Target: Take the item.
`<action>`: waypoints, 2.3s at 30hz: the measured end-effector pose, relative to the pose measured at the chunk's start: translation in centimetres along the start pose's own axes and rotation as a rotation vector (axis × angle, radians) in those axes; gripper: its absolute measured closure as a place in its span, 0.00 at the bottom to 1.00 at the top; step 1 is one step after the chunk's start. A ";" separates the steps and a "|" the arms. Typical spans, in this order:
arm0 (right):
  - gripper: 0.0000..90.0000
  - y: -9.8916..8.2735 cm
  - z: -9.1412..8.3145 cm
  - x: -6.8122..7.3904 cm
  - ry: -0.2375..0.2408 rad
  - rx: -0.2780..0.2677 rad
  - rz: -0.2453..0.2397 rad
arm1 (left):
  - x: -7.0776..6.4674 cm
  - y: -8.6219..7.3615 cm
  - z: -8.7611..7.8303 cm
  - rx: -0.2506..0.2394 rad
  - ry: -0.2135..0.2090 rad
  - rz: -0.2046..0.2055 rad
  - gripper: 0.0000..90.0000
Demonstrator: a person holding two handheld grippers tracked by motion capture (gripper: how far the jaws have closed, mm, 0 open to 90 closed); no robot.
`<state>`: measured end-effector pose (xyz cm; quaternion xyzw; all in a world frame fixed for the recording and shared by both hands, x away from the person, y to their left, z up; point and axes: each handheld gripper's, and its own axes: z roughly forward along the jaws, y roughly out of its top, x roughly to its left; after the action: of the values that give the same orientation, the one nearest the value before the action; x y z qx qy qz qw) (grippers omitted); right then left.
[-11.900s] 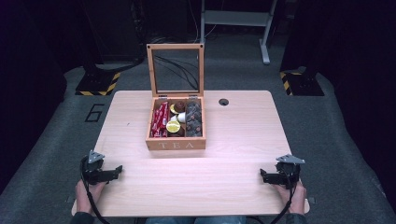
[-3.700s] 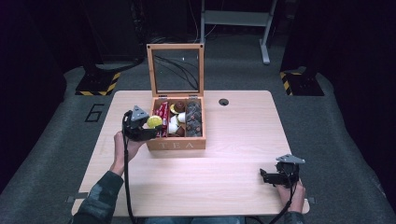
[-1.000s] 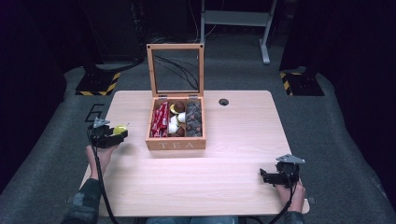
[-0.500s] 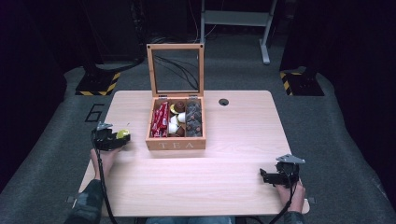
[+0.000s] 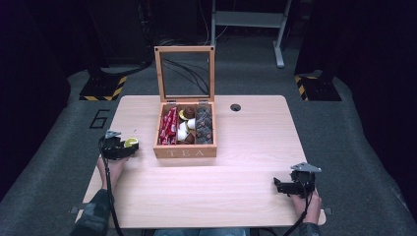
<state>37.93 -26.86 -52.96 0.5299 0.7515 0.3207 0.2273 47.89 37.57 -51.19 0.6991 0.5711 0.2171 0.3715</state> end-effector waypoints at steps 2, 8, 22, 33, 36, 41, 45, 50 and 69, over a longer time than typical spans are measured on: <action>0.02 0.0 0.0 0.0 0.000 0.000 0.000 | -0.1 0.0 0.0 0.004 0.001 0.005 0.41; 0.02 0.0 0.0 0.0 0.000 0.000 0.000 | -0.1 0.0 -0.6 0.002 0.019 0.000 0.24; 0.02 0.0 0.0 0.0 -0.002 0.001 0.004 | -0.2 -0.8 -3.9 -0.017 0.006 0.028 0.17; 0.02 0.0 0.0 0.1 -0.004 0.002 0.010 | 0.3 -3.6 -6.8 -0.037 0.011 0.020 0.12; 0.02 0.0 0.0 0.1 -0.004 0.002 0.010 | 0.4 -4.4 -7.3 -0.044 0.019 0.017 0.09; 0.02 0.0 0.0 0.1 -0.004 0.002 0.010 | 0.4 -5.6 -8.1 -0.026 0.017 0.016 0.02; 0.02 0.0 0.0 0.1 -0.005 0.002 0.010 | 0.2 -6.8 -8.6 -0.019 0.020 0.011 0.00; 0.02 0.0 0.0 0.1 -0.005 0.002 0.011 | -0.2 -7.9 -8.8 -0.012 0.022 0.015 0.00; 0.02 0.0 -0.1 0.1 -0.007 0.002 0.013 | -2.0 -10.0 -8.6 0.054 0.024 0.081 0.00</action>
<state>37.82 -26.75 -52.95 0.5362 0.7476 0.3195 0.2270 34.76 38.70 -53.17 0.7286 0.5526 0.2248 0.3365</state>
